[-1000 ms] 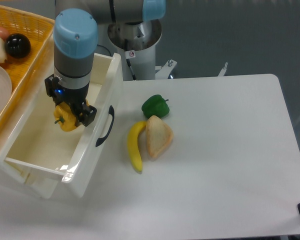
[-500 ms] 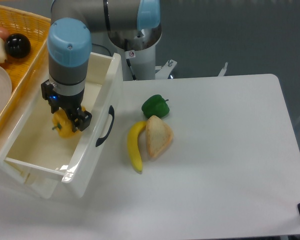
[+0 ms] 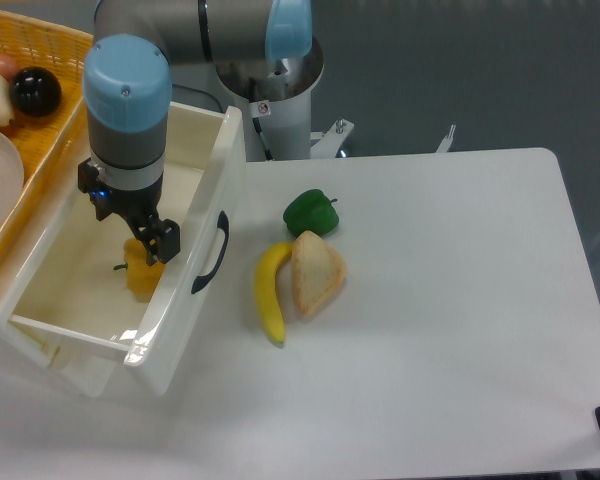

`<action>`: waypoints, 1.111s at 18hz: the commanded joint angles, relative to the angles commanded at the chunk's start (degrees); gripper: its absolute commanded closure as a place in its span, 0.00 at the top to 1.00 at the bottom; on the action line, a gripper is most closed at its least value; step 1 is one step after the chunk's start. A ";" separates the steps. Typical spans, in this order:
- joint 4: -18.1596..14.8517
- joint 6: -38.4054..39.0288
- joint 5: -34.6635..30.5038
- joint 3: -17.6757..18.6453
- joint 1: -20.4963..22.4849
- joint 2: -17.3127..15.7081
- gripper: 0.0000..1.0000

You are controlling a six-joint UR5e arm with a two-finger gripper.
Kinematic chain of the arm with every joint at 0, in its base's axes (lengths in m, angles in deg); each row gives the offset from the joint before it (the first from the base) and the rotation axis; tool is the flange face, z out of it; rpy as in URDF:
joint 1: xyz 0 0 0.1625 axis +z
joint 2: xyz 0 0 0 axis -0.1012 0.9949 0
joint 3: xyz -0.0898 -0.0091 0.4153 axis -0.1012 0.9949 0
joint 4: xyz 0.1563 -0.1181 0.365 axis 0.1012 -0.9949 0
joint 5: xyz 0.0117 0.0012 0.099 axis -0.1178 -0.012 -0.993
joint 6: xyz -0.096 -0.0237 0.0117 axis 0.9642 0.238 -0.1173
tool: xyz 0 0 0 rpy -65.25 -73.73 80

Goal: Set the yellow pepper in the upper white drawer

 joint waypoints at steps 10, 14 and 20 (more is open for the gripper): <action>2.02 -0.79 0.97 -1.50 9.83 -5.02 0.99; 3.69 -3.07 0.62 -1.06 16.42 -4.93 1.00; 3.69 -18.25 0.27 1.31 27.50 -4.05 1.00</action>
